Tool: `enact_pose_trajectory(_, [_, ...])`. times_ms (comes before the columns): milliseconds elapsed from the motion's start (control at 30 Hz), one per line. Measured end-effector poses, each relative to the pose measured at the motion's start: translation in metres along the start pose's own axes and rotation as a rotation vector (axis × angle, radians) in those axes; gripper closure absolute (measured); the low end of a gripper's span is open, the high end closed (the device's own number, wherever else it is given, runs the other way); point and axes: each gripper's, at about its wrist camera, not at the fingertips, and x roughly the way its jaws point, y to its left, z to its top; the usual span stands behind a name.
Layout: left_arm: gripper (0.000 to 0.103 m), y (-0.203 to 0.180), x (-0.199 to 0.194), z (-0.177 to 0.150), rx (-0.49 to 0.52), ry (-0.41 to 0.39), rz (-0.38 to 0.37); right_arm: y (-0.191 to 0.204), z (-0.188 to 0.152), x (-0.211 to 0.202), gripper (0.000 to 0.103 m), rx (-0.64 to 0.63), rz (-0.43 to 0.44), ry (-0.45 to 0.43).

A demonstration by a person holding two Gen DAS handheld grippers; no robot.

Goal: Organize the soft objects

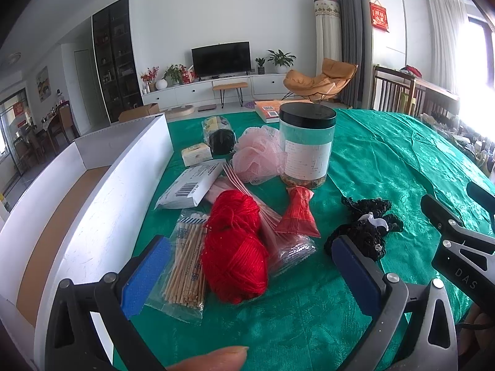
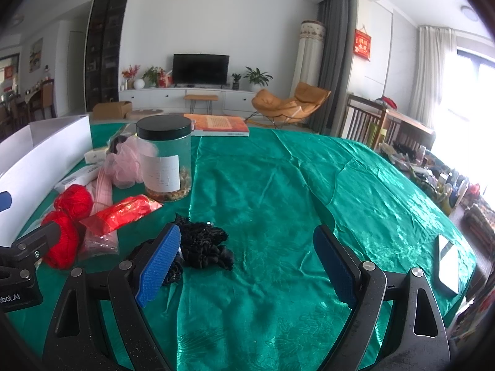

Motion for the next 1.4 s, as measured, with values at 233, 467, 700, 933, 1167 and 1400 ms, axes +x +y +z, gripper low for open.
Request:
enact_pose_trajectory(233, [0.0,0.0014,-0.0002,-0.0014,-0.001,0.003,0.001,0.0,-0.0001,-0.0003,0.013,0.0,0.0,-0.001])
enact_pose_trajectory(467, [0.0,0.0019,-0.0001,-0.0016,-0.002,0.004,0.0,0.0007,-0.0001,-0.0004,0.013,-0.001,0.001,-0.001])
enact_pose_trajectory(700, [0.0,0.0022,0.0001,-0.002,-0.001,0.004,0.002,0.0007,0.0,-0.0003,0.013,-0.001,0.0,-0.001])
enact_pose_trajectory(933, [0.0,0.0054,-0.0004,-0.0035,-0.002,0.006,0.004,0.0003,-0.0002,-0.0001,0.013,-0.001,0.001,-0.001])
enact_pose_trajectory(1167, [0.0,0.0074,-0.0017,-0.0052,-0.001,0.011,0.012,0.0004,-0.0005,0.0002,0.013,0.0,0.001,0.0])
enact_pose_trajectory(1400, [0.0,0.0075,-0.0018,-0.0056,-0.001,0.012,0.012,-0.0005,-0.0005,0.0005,0.013,0.0,0.002,0.0])
